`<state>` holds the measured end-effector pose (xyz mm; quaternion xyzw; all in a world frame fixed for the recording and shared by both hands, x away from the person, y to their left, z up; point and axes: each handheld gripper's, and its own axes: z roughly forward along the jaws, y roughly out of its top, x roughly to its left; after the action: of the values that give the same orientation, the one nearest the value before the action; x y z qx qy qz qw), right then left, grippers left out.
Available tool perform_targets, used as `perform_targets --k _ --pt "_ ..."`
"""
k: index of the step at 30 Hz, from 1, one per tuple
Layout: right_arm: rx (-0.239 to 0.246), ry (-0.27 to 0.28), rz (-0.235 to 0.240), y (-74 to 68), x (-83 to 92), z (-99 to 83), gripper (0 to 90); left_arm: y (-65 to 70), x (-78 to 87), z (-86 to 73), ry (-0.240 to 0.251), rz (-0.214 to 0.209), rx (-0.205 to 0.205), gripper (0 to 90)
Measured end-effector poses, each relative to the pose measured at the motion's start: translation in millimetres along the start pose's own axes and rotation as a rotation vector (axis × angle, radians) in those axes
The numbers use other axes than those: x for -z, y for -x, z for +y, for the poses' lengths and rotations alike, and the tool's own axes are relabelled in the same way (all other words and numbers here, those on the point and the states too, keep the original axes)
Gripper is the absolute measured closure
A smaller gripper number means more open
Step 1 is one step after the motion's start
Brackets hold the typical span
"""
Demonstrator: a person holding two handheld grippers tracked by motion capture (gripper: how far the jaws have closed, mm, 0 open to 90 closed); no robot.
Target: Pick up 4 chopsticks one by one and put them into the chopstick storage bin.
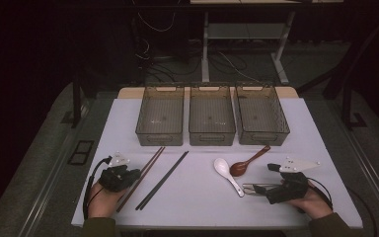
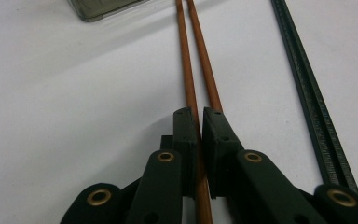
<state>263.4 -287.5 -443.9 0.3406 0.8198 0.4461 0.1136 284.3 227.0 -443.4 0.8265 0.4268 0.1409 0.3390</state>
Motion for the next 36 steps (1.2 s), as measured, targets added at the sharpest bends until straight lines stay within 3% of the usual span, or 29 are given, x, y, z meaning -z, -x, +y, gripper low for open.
perform_targets --k 19,36 --pt "0.0 -0.001 -0.001 0.2 -0.4 0.1 3.0 -2.7 2.0 2.0 -0.006 -0.021 0.053 84.3" --pt "0.001 0.0 0.0 0.1 0.0 0.1 3.0 3.1 9.4 9.6 -0.025 -0.031 0.048 84.4"
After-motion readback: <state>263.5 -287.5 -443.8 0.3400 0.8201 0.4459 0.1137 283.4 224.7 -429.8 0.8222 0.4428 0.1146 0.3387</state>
